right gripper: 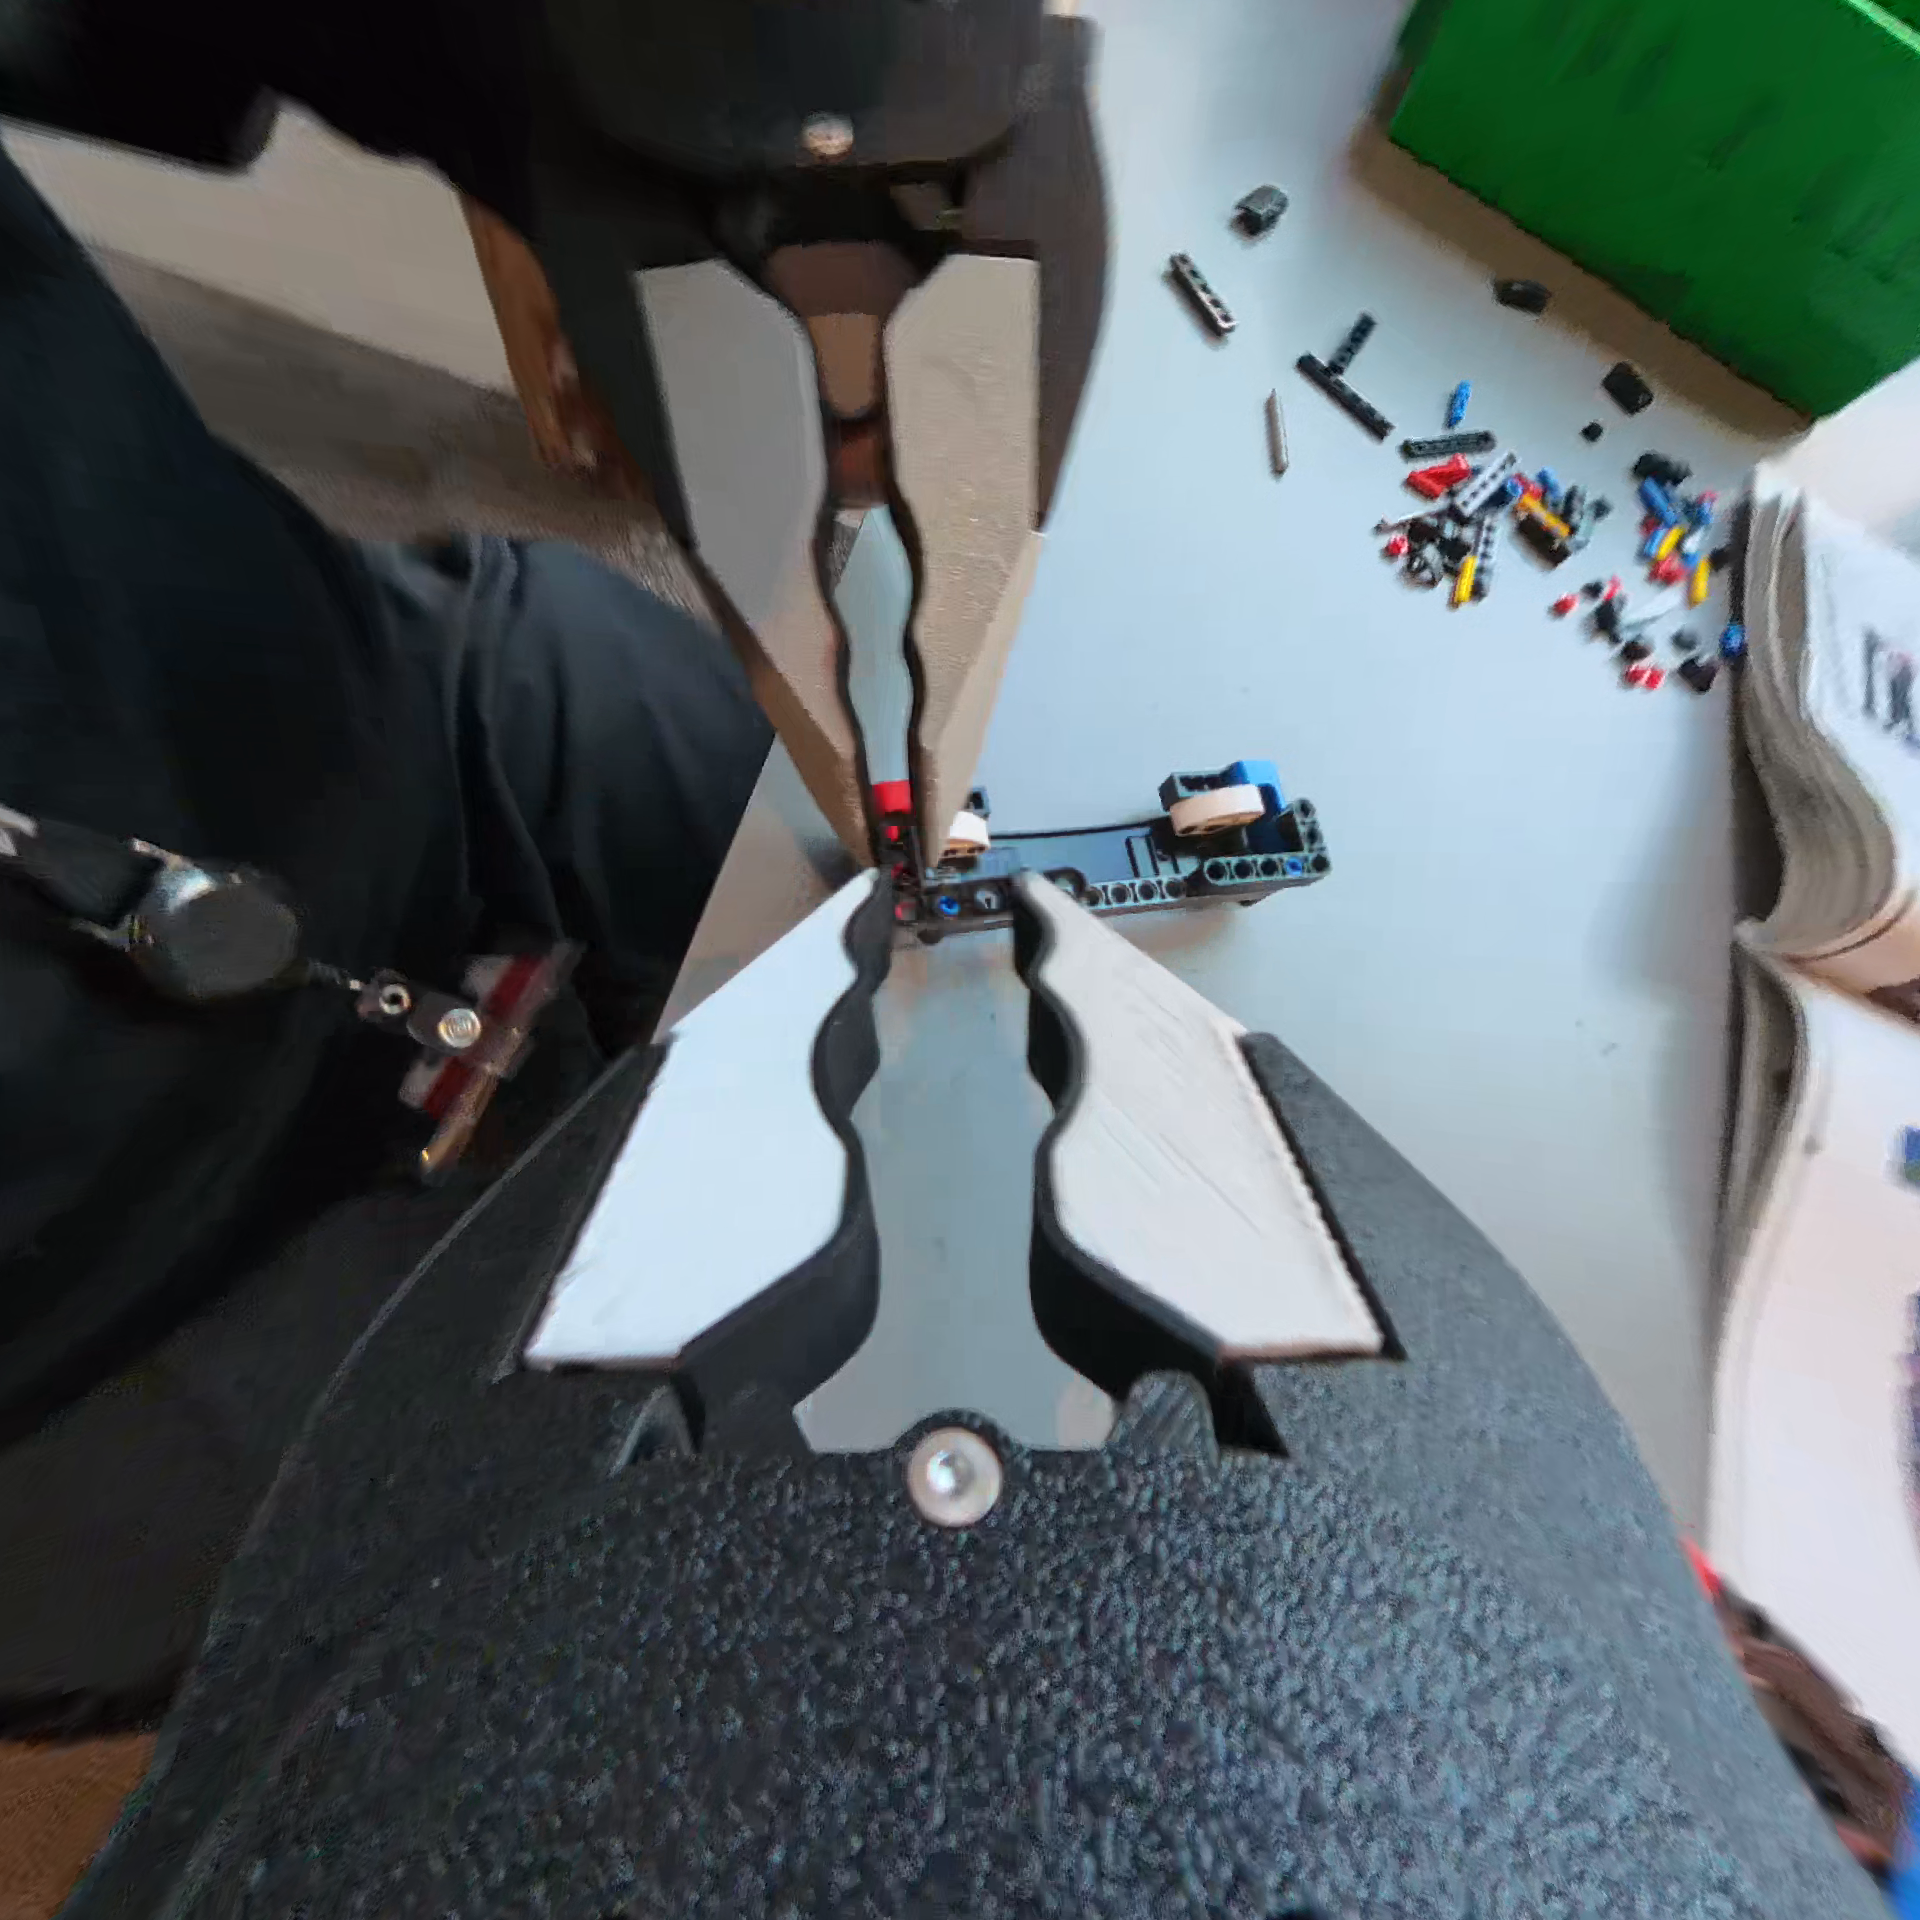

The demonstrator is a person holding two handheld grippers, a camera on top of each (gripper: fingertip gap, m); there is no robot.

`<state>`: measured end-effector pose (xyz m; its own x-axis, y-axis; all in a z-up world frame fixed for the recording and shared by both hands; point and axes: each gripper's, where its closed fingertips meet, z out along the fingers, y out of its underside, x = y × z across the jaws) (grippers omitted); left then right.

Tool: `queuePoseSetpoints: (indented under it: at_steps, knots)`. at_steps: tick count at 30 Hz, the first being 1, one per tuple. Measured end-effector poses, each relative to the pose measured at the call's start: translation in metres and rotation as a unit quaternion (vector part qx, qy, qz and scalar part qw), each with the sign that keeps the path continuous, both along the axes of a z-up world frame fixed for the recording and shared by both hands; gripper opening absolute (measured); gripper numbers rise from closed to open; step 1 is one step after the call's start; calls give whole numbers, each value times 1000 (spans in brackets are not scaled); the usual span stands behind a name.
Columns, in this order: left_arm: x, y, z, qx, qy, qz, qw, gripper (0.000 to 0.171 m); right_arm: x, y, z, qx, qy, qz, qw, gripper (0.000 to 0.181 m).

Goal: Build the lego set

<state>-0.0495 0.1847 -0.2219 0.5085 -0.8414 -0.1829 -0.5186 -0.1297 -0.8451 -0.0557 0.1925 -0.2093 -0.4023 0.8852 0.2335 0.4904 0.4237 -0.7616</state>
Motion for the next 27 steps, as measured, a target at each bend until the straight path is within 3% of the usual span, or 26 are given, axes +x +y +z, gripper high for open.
queuePoseSetpoints:
  at_steps: [2, 5, 11, 17, 19, 24, 27]
  knots:
    - [2, 0, 0, -3, 8, -8, 1000, 5, 3, -6, 1, 54, -11, 25, 998, 9]
    - [5, -1, 0, 1, 31, -17, 999, 5, 4, -8, -2, 97, -41, 41, 994, 16]
    - [5, 0, 1, 3, 44, -7, 999, 5, 4, -8, -10, 152, -87, 62, 983, 9]
    - [-5, 0, 2, -20, 20, 36, 999, 5, 1, -3, -10, 144, -95, 47, 984, 8]
    - [-18, 1, -8, -58, 23, 73, 995, 34, 4, 5, -14, 143, -109, 38, 983, 8]
    - [-32, 5, -31, -63, 54, 88, 993, 43, -1, 2, -24, 96, -143, 52, 984, 8]
    - [-29, 3, -40, -42, 71, 64, 995, 30, -6, -1, -26, 91, -154, 59, 982, 8]
